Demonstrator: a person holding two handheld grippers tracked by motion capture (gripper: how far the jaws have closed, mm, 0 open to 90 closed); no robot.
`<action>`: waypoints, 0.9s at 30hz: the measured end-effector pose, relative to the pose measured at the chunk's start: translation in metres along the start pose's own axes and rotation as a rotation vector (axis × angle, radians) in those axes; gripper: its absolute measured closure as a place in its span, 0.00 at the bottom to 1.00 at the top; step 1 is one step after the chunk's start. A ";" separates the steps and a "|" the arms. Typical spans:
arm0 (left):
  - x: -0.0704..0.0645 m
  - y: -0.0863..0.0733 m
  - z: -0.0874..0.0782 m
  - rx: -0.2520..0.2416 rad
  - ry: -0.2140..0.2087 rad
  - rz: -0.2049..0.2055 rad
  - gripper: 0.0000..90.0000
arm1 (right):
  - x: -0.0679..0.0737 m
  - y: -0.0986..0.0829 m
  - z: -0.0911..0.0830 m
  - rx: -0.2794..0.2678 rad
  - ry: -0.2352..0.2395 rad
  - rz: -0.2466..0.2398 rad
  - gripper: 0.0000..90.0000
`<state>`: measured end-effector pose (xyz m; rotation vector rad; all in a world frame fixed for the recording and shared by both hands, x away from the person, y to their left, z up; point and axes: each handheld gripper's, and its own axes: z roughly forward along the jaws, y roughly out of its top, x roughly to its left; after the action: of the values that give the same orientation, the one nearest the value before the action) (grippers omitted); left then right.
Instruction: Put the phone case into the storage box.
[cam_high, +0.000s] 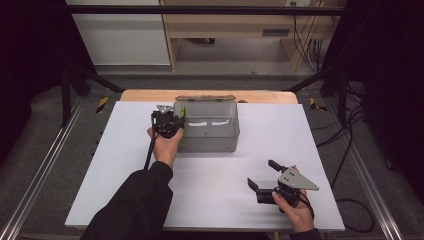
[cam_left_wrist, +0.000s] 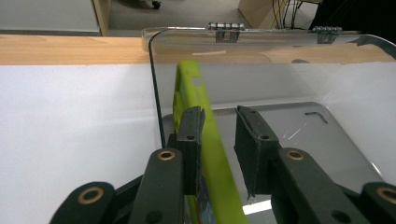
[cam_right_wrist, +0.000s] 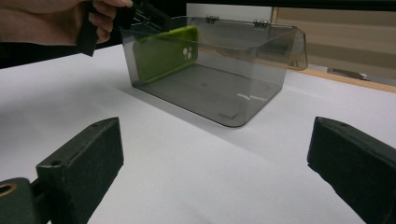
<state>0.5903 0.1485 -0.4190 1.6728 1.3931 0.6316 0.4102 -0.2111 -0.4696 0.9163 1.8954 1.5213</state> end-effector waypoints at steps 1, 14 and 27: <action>0.000 0.000 0.000 -0.001 0.002 -0.002 0.80 | 0.000 0.000 0.000 -0.001 0.000 0.000 0.04; -0.005 0.010 -0.017 -0.130 -0.046 0.076 0.70 | 0.000 0.000 0.000 0.000 0.000 0.000 0.04; -0.011 0.011 -0.028 -0.196 -0.115 0.099 0.47 | 0.000 0.000 0.000 -0.001 -0.003 0.000 0.04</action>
<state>0.5709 0.1453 -0.3934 1.6021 1.1351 0.6931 0.4101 -0.2111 -0.4694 0.9169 1.8926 1.5201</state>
